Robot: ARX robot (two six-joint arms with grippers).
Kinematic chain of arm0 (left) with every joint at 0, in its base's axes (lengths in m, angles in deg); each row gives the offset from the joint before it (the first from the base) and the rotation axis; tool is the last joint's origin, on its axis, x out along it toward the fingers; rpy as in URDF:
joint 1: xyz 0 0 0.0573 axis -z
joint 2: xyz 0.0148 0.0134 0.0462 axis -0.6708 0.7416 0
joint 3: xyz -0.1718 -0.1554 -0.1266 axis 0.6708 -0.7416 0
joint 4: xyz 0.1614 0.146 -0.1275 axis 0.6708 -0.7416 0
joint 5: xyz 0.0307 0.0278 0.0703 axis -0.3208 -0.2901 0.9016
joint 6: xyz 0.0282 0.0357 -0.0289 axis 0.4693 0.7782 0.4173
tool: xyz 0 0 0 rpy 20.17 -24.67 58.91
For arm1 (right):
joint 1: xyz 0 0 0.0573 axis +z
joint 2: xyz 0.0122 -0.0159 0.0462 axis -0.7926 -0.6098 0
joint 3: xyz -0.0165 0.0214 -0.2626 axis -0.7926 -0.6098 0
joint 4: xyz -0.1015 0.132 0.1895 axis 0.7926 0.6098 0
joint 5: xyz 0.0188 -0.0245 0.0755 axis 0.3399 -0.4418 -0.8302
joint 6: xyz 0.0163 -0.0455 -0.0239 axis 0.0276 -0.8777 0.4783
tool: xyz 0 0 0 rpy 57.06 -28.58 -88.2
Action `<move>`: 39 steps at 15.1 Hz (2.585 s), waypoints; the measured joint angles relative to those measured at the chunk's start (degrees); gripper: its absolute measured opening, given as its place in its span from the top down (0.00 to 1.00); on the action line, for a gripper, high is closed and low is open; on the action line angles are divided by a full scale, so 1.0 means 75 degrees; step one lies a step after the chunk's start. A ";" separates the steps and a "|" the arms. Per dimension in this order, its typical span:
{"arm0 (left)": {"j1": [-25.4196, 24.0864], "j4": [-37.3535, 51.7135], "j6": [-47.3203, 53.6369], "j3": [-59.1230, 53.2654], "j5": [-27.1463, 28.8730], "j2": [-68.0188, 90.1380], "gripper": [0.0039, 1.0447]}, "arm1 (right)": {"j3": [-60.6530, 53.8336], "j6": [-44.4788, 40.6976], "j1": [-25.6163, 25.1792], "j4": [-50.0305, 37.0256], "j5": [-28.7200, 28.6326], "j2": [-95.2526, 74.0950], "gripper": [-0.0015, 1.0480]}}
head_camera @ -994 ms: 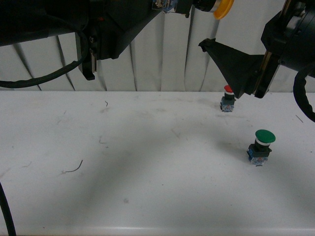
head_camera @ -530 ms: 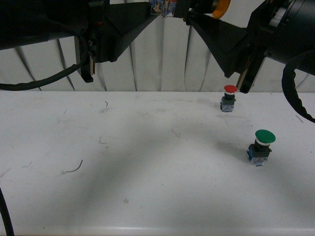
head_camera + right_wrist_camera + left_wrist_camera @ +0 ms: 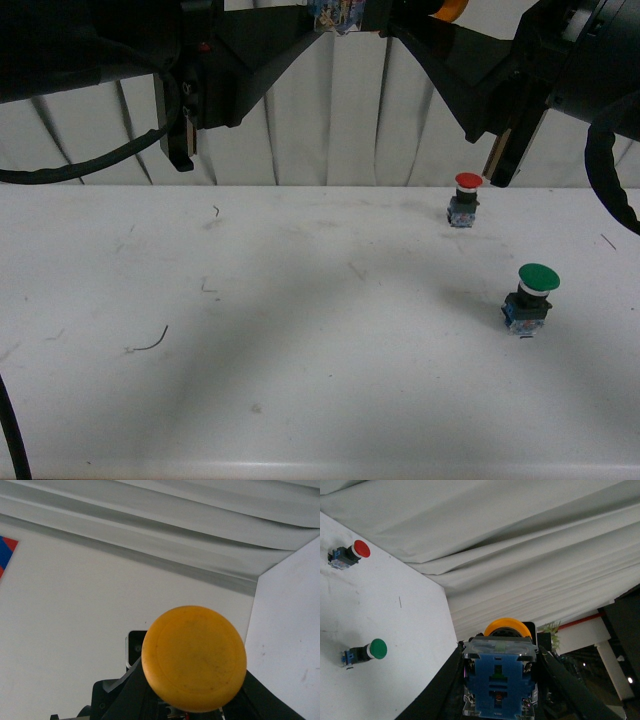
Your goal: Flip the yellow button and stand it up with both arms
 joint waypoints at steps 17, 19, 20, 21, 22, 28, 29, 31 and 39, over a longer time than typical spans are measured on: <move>-0.4672 -0.2559 0.3596 -0.1145 -0.1620 -0.2597 0.06 | -0.0128 -0.0236 -0.0303 0.0073 0.0239 -0.0122 0.74; -0.5852 -0.3608 0.5097 -0.1224 -0.2014 -0.3471 0.06 | -0.0128 -0.0187 -0.0335 0.0073 0.0268 -0.0146 0.74; -0.6569 -0.4039 0.5872 -0.1224 -0.2337 -0.3885 0.06 | -0.0128 -0.0181 -0.0335 0.0070 0.0268 -0.0157 0.74; -0.7070 -0.4299 0.6336 -0.1215 -0.2565 -0.4112 0.06 | -0.0128 -0.0163 -0.0332 0.0044 0.0277 -0.0192 0.74; -0.7580 -0.3739 0.7201 -0.1413 -0.2084 -0.4374 0.13 | -0.0128 -0.0125 -0.0332 0.0058 0.0353 -0.0254 0.74; -0.5607 -0.3628 0.8760 -0.3684 0.0481 -0.6630 0.76 | -0.0012 -0.0047 -0.0067 0.0087 0.0513 -0.0554 0.74; -0.5251 -0.3722 0.8775 -0.3940 0.0784 -0.6977 0.90 | 0.0017 -0.0047 -0.0012 0.0082 0.0504 -0.0554 0.74; -0.4835 -0.3870 0.8789 -0.4249 0.1169 -0.7370 0.99 | 0.0023 -0.0047 0.0015 0.0076 0.0481 -0.0554 0.74; -0.3701 -0.4602 0.8798 -0.4978 0.2346 -0.8827 0.99 | 0.0023 -0.0052 -0.0041 0.0076 0.0423 -0.0554 0.74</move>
